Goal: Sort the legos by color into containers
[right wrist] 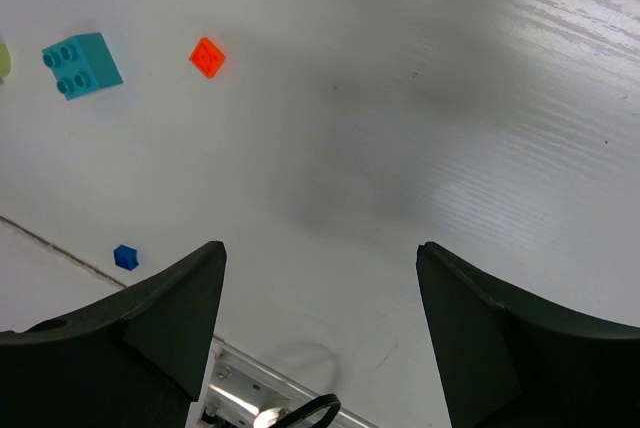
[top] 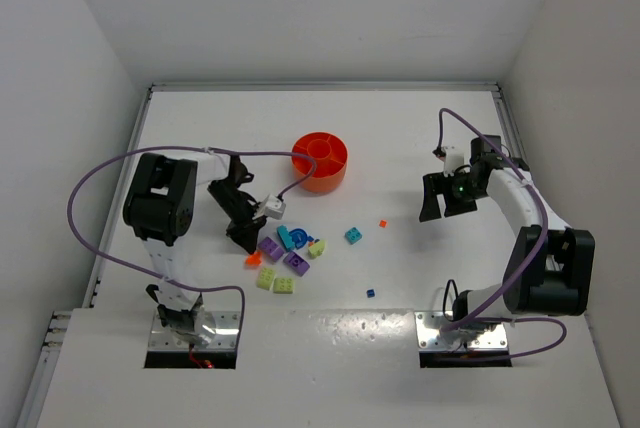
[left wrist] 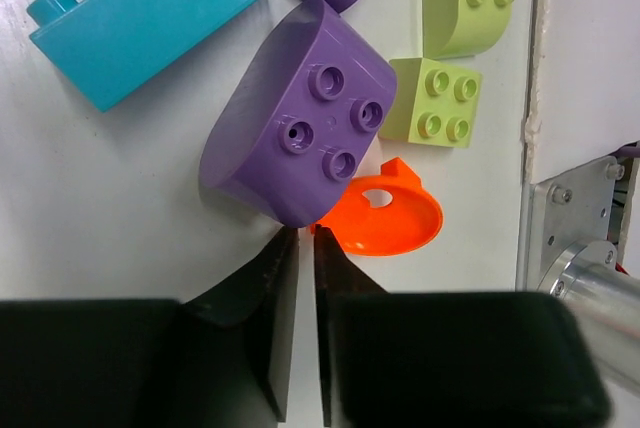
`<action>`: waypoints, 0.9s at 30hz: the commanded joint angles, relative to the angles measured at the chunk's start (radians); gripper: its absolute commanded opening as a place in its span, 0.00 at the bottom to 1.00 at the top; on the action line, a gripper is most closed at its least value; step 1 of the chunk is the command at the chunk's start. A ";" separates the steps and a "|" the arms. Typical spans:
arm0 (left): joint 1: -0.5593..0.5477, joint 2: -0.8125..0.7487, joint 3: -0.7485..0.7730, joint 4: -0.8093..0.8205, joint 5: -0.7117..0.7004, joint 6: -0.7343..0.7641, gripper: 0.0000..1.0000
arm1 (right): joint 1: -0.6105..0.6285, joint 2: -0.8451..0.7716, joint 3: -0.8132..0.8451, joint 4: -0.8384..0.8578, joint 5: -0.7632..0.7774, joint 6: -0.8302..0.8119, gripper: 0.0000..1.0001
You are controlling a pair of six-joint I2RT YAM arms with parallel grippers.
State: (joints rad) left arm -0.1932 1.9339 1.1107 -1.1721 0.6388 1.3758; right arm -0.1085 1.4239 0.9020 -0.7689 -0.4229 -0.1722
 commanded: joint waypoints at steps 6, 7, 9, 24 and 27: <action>-0.009 -0.041 0.012 -0.041 0.041 0.026 0.06 | 0.004 -0.008 0.038 0.006 -0.008 0.011 0.77; 0.003 -0.050 0.012 -0.041 0.050 0.026 0.05 | 0.004 -0.008 0.038 0.006 -0.008 0.011 0.77; 0.012 -0.062 0.021 -0.053 0.059 0.026 0.05 | 0.004 -0.017 0.038 0.006 -0.008 0.011 0.77; 0.060 -0.168 -0.028 -0.112 -0.014 -0.068 0.70 | 0.004 -0.026 0.038 0.006 -0.017 0.002 0.77; 0.060 -0.101 -0.005 -0.129 -0.036 -0.152 0.63 | 0.004 -0.026 0.038 0.006 -0.017 0.002 0.77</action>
State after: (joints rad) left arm -0.1471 1.7908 1.0889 -1.2682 0.6109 1.3014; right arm -0.1085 1.4235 0.9024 -0.7689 -0.4236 -0.1722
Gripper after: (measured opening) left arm 0.659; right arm 0.773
